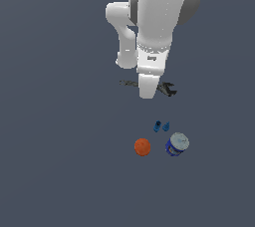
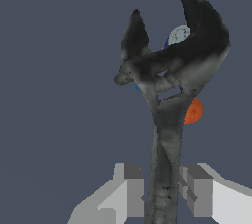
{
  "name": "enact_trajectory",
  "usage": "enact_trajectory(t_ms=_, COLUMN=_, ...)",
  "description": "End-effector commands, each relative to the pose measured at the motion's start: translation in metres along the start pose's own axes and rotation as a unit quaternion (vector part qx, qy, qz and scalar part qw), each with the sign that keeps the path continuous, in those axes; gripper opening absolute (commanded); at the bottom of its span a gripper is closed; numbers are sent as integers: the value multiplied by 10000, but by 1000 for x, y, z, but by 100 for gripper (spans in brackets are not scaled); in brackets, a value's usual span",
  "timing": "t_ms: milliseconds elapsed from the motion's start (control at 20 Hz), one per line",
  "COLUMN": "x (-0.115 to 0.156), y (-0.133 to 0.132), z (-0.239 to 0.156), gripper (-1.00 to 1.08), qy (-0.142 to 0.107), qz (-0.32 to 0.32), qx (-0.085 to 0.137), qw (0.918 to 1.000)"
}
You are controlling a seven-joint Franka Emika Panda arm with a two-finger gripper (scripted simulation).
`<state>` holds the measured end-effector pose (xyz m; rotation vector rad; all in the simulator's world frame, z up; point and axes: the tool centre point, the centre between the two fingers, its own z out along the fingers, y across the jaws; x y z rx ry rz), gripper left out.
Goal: Pick up a designated object from a clutter of objects.
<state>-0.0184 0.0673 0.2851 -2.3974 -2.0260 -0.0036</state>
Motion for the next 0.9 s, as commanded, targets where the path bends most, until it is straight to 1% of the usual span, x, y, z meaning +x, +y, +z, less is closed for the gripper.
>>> enact_trajectory(t_ms=0, x=-5, y=10, z=-19, gripper=-100, qy=-6, qz=4, qx=2, qw=10000)
enact_trajectory(t_ms=400, x=-14, y=32, z=-57, gripper=-100, qy=-16, qz=17, qx=-2, qw=10000)
enact_trajectory(t_ms=850, x=-17, y=41, z=-69, gripper=-100, qy=-19, qz=21, qx=-3, qw=10000)
